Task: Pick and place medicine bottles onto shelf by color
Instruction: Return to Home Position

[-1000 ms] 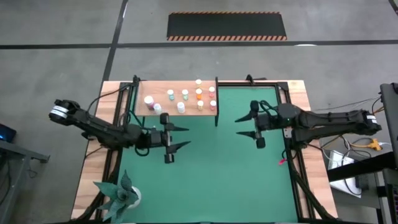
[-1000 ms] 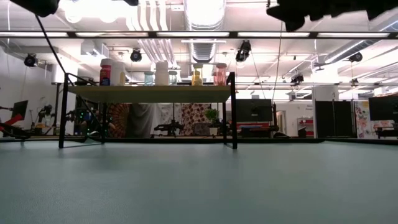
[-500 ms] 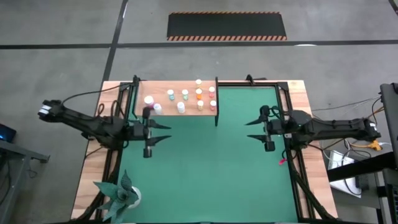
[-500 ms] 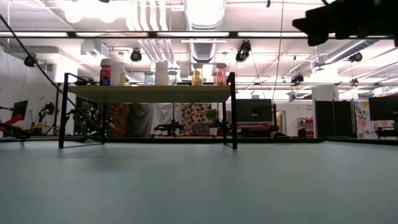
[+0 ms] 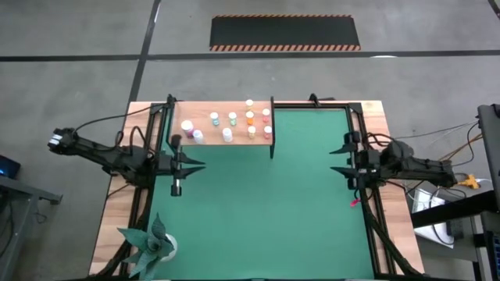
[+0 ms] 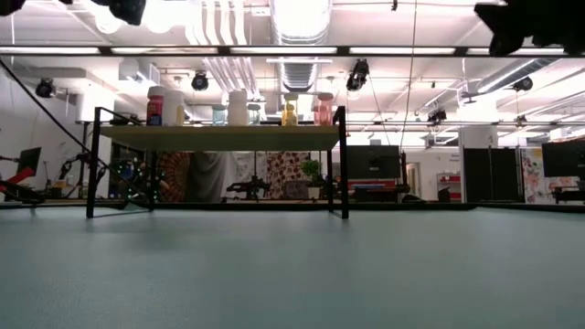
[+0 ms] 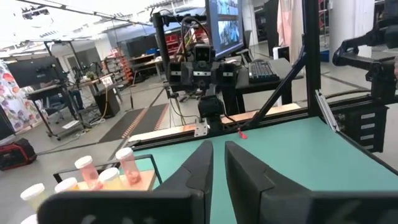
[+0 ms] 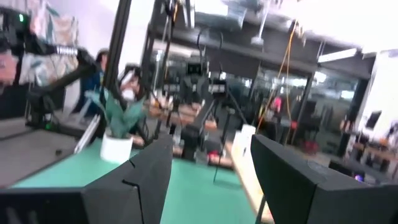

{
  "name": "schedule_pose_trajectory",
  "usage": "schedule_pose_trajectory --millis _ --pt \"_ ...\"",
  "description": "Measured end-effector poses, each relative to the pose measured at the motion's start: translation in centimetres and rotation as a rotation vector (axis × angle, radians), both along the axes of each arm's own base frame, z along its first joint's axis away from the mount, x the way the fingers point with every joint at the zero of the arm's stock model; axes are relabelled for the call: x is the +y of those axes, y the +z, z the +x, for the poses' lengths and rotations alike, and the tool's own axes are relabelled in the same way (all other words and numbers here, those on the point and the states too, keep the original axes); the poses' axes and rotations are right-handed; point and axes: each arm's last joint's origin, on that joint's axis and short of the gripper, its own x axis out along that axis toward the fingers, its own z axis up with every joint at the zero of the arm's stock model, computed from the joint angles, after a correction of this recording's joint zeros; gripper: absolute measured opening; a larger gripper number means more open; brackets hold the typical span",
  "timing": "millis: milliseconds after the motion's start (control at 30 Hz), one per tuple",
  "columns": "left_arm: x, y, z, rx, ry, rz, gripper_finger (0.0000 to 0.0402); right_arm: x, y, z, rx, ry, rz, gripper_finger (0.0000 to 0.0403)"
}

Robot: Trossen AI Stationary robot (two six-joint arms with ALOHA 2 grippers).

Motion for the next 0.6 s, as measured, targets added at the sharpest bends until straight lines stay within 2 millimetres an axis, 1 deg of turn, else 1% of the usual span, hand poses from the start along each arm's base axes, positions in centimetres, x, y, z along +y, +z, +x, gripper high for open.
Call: schedule_pose_trajectory --millis 100,167,233,400,500,600 --pt "0.2 -0.6 -0.6 -0.004 0.000 -0.001 0.0020 0.0 -0.1 -0.2 0.029 -0.002 0.002 0.0209" --pt "0.3 -1.1 -1.0 -0.010 0.000 -0.003 0.0019 0.0 0.5 -0.3 0.025 -0.002 -0.004 0.0209" --pt "0.5 -1.8 -1.4 -0.013 0.000 -0.004 0.0019 0.0 0.6 -0.2 0.030 -0.003 -0.006 0.0209" --pt "0.8 -3.0 -2.5 -0.044 0.000 -0.014 0.0019 0.0 -0.1 -0.2 0.038 -0.003 -0.008 0.0209" --pt "1.0 -3.8 -3.2 -0.068 0.000 -0.022 0.0019 0.0 -1.0 0.1 0.066 -0.001 0.001 0.0209" --pt "1.2 -4.6 -3.9 -0.095 0.000 -0.030 0.0019 0.0 -1.4 0.3 0.052 0.001 0.006 0.0209"
